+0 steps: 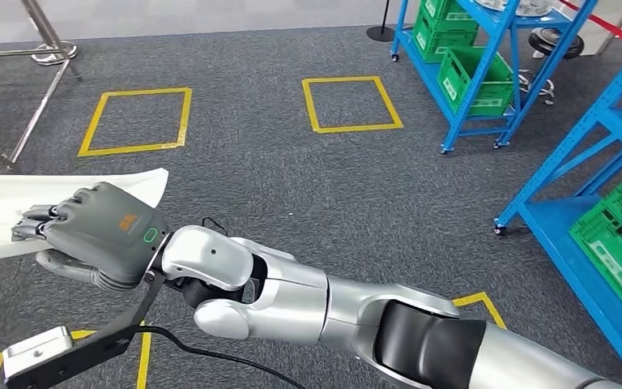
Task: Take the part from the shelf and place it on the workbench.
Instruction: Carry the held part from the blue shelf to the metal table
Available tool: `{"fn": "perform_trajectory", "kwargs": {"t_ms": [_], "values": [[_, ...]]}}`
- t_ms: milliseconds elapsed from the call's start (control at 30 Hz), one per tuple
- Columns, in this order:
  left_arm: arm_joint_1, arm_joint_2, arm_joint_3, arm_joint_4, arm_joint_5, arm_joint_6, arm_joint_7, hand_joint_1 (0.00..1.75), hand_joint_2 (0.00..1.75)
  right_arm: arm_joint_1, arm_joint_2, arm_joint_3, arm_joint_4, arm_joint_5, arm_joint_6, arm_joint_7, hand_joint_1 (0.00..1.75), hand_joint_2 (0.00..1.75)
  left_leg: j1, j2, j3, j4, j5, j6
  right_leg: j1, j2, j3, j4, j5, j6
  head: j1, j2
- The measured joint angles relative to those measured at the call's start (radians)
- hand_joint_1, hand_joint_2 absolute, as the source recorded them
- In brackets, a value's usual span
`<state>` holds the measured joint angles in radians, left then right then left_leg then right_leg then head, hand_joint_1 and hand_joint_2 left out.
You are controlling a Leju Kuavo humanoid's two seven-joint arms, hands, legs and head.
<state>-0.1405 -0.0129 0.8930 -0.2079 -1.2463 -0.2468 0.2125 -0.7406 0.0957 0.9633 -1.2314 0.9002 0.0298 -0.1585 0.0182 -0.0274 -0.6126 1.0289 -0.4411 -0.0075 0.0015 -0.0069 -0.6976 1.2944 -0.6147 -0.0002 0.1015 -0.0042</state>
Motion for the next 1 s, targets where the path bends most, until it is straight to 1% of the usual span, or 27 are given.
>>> {"fn": "perform_trajectory", "kwargs": {"t_ms": [33, 67, 100, 133, 200, 233, 267, 300, 333, 367, 400, 433, 467, 500, 533, 567, 600, 633, 667, 700, 733, 767, 833, 867, 900, 967, 1000], "values": [[0.001, 0.000, 0.000, 0.000, 0.000, 0.000, 0.000, 0.00, 1.75, 0.003, -0.001, 0.000, 0.002, 0.000, 0.000, 0.000, 1.75, 1.75, 0.000, -0.015, -0.002, 0.000, 0.001, 0.000, 0.000, 0.002, -0.018, 0.032, -0.003, -0.001, 0.000, 0.000], [0.002, 0.000, 0.000, 0.000, 0.000, 0.000, 0.000, 0.00, 1.75, 0.005, -0.001, 0.000, 0.002, 0.000, 0.000, 0.000, 1.75, 1.75, 0.000, -0.030, -0.003, 0.001, 0.003, -0.001, 0.000, 0.004, -0.017, 0.025, 0.012, -0.003, 0.000, 0.000], [0.004, 0.000, 0.000, 0.000, 0.000, 0.000, 0.000, 0.00, 1.75, 0.005, -0.001, 0.000, 0.003, 0.000, 0.000, 0.000, 1.75, 1.75, 0.000, -0.045, -0.003, 0.001, 0.004, -0.003, 0.000, 0.010, 0.005, -0.022, 0.045, -0.007, 0.000, 0.000], [0.004, 0.000, 0.000, 0.000, 0.000, 0.000, 0.000, 0.00, 1.75, 0.005, -0.001, 0.000, 0.003, 0.000, 0.000, 0.000, 1.75, 1.75, 0.001, -0.059, -0.004, 0.001, 0.006, -0.006, 0.000, 0.030, 0.040, -0.097, 0.082, -0.013, 0.000, 0.000], [0.002, -0.003, 0.000, 0.000, 0.000, 0.000, 0.000, 0.00, 1.75, 0.003, -0.001, 0.000, 0.003, 0.000, 0.000, -0.001, 1.75, 1.75, 0.003, -0.085, -0.008, 0.001, 0.011, -0.015, 0.000, 0.079, 0.098, -0.221, 0.127, -0.020, -0.001, 0.000], [0.002, -0.004, 0.000, 0.000, 0.000, 0.000, 0.000, 0.00, 1.75, 0.002, -0.001, 0.000, 0.003, 0.000, 0.000, -0.002, 1.75, 1.75, 0.006, -0.096, -0.012, 0.000, 0.013, -0.021, 0.002, 0.094, 0.110, -0.250, 0.132, -0.022, 0.000, 0.000], [0.002, -0.004, 0.000, 0.000, 0.000, 0.000, 0.000, 0.00, 1.75, 0.002, -0.001, 0.000, 0.003, -0.001, 0.000, -0.003, 1.75, 1.75, 0.007, -0.107, -0.015, -0.003, 0.017, -0.029, 0.005, 0.092, 0.111, -0.255, 0.131, -0.023, 0.000, 0.000], [0.002, -0.003, 0.000, 0.000, 0.000, 0.000, 0.000, 0.00, 1.75, 0.002, -0.001, 0.000, 0.003, -0.001, 0.000, -0.004, 1.75, 1.75, 0.009, -0.118, -0.020, -0.007, 0.020, -0.037, 0.005, 0.079, 0.114, -0.260, 0.134, -0.027, 0.002, 0.000], [0.003, -0.003, 0.000, 0.001, 0.000, 0.000, 0.000, 0.00, 1.75, 0.002, 0.000, 0.000, 0.003, -0.002, 0.000, -0.004, 1.75, 1.75, 0.010, -0.111, -0.024, -0.006, 0.021, -0.043, 0.005, 0.065, 0.117, -0.266, 0.138, -0.032, 0.002, 0.000], [0.003, -0.003, 0.000, 0.001, 0.000, 0.000, 0.001, 0.00, 1.75, 0.001, 0.002, 0.000, 0.003, -0.002, -0.001, -0.005, 1.75, 1.75, 0.008, -0.088, -0.032, 0.005, 0.014, -0.046, 0.002, 0.051, 0.121, -0.273, 0.143, -0.039, -0.001, 0.000], [0.001, -0.003, 0.000, 0.001, 0.000, 0.000, 0.001, 0.00, 1.75, 0.000, 0.003, 0.000, 0.003, -0.002, -0.002, -0.006, 1.75, 1.75, 0.006, -0.056, -0.048, 0.036, -0.005, -0.049, 0.000, 0.036, 0.125, -0.279, 0.147, -0.045, -0.004, 0.000], [0.000, -0.002, 0.000, 0.001, 0.000, 0.000, 0.001, 0.00, 1.75, 0.000, 0.003, 0.000, 0.004, -0.003, -0.002, -0.007, 1.75, 1.75, 0.004, -0.019, -0.070, 0.087, -0.034, -0.050, 0.000, 0.020, 0.126, -0.282, 0.149, -0.049, -0.008, 0.000], [-0.002, -0.002, 0.000, 0.001, 0.000, 0.000, 0.001, 0.00, 1.75, 0.000, 0.004, 0.000, 0.005, -0.003, -0.003, -0.007, 1.75, 1.75, 0.003, 0.003, -0.099, 0.152, -0.067, -0.053, 0.001, 0.005, 0.126, -0.282, 0.149, -0.051, -0.010, 0.000], [-0.004, -0.001, 0.000, 0.001, 0.000, 0.000, 0.001, 0.00, 1.75, 0.002, 0.003, 0.000, 0.006, -0.003, -0.003, -0.006, 1.75, 1.75, 0.004, 0.013, -0.127, 0.215, -0.094, -0.057, 0.002, -0.011, 0.125, -0.282, 0.148, -0.052, -0.010, 0.000], [-0.004, -0.001, 0.000, 0.001, 0.000, 0.000, 0.000, 0.00, 1.75, 0.003, 0.003, 0.000, 0.008, -0.003, -0.002, -0.006, 1.75, 1.75, 0.004, 0.017, -0.143, 0.255, -0.106, -0.060, 0.003, -0.027, 0.125, -0.282, 0.147, -0.052, -0.010, 0.000], [-0.003, 0.000, 0.000, 0.001, 0.000, 0.000, 0.000, 0.00, 1.75, 0.004, 0.003, 0.000, 0.010, -0.003, -0.002, -0.006, 1.75, 1.75, 0.004, 0.020, -0.142, 0.261, -0.100, -0.062, 0.003, -0.043, 0.124, -0.281, 0.146, -0.052, -0.010, 0.000], [-0.003, 0.000, 0.000, 0.001, 0.000, 0.000, 0.000, 0.00, 1.75, 0.004, 0.003, 0.000, 0.011, -0.003, -0.003, -0.006, 1.75, 1.75, 0.004, 0.026, -0.120, 0.226, -0.077, -0.064, 0.002, -0.057, 0.124, -0.280, 0.145, -0.050, -0.010, 0.000], [-0.003, 0.001, 0.000, 0.000, 0.000, 0.000, 0.000, 0.00, 1.75, 0.002, 0.003, 0.000, 0.011, -0.003, -0.003, -0.006, 1.75, 1.75, 0.004, 0.041, -0.081, 0.160, -0.046, -0.065, 0.002, -0.070, 0.125, -0.278, 0.142, -0.047, -0.011, 0.000], [-0.005, 0.002, 0.000, 0.000, -0.001, 0.000, -0.001, 0.00, 1.75, 0.000, 0.004, 0.000, 0.011, -0.003, -0.003, -0.006, 1.75, 1.75, 0.001, 0.065, -0.041, 0.091, -0.023, -0.062, 0.004, -0.082, 0.124, -0.274, 0.139, -0.043, -0.011, 0.000], [-0.007, 0.003, 0.000, 0.000, -0.002, 0.000, -0.002, 0.00, 1.75, -0.004, 0.004, 0.000, 0.011, -0.003, -0.002, -0.007, 1.75, 1.75, -0.001, 0.083, -0.011, 0.037, -0.007, -0.055, 0.007, -0.093, 0.124, -0.269, 0.134, -0.038, -0.010, 0.000], [-0.009, 0.004, 0.000, -0.001, -0.004, 0.000, -0.002, 0.00, 1.75, -0.007, 0.004, 0.000, 0.011, -0.004, -0.002, -0.007, 1.75, 1.75, -0.004, 0.096, 0.006, 0.006, -0.001, -0.047, 0.010, -0.103, 0.124, -0.266, 0.131, -0.032, -0.009, 0.000], [-0.011, 0.004, 0.000, -0.001, -0.005, 0.000, -0.002, 0.00, 1.75, -0.010, 0.004, 0.000, 0.011, -0.005, -0.002, -0.008, 1.75, 1.75, -0.006, 0.095, 0.008, -0.001, -0.002, -0.037, 0.013, -0.112, 0.125, -0.264, 0.129, -0.028, -0.008, 0.000], [-0.009, 0.004, 0.000, 0.000, -0.006, 0.000, 0.000, 0.00, 1.75, -0.013, 0.005, 0.000, 0.011, -0.006, -0.002, -0.009, 1.75, 1.75, -0.004, 0.071, 0.003, -0.003, 0.002, -0.023, 0.012, -0.126, 0.128, -0.263, 0.125, -0.018, -0.006, 0.000], [-0.008, 0.004, 0.000, 0.000, -0.006, 0.000, 0.001, 0.00, 1.75, -0.014, 0.005, 0.000, 0.011, -0.007, -0.002, -0.009, 1.75, 1.75, -0.001, 0.060, 0.003, -0.004, 0.005, -0.017, 0.009, -0.109, 0.124, -0.252, 0.115, -0.011, -0.006, 0.000], [-0.008, 0.004, 0.000, 0.000, -0.007, 0.000, 0.001, 0.00, 1.75, -0.015, 0.005, 0.000, 0.011, -0.007, -0.002, -0.010, 1.75, 1.75, 0.002, 0.049, 0.002, -0.006, 0.008, -0.011, 0.005, -0.081, 0.113, -0.223, 0.096, -0.004, -0.005, 0.000], [-0.011, 0.004, 0.000, 0.000, -0.007, 0.000, 0.001, 0.00, 1.75, -0.014, 0.003, 0.000, 0.012, -0.008, -0.002, -0.010, 1.75, 1.75, 0.005, 0.026, -0.002, -0.008, 0.012, -0.003, 0.000, -0.015, 0.059, -0.104, 0.034, 0.007, -0.003, 0.000], [-0.012, 0.004, 0.000, 0.000, -0.008, 0.000, 0.001, 0.00, 1.75, -0.012, 0.002, 0.000, 0.012, -0.008, -0.002, -0.010, 1.75, 1.75, 0.005, 0.013, -0.004, -0.007, 0.014, -0.001, -0.001, -0.002, 0.025, -0.034, 0.005, 0.009, -0.002, 0.000]]}}
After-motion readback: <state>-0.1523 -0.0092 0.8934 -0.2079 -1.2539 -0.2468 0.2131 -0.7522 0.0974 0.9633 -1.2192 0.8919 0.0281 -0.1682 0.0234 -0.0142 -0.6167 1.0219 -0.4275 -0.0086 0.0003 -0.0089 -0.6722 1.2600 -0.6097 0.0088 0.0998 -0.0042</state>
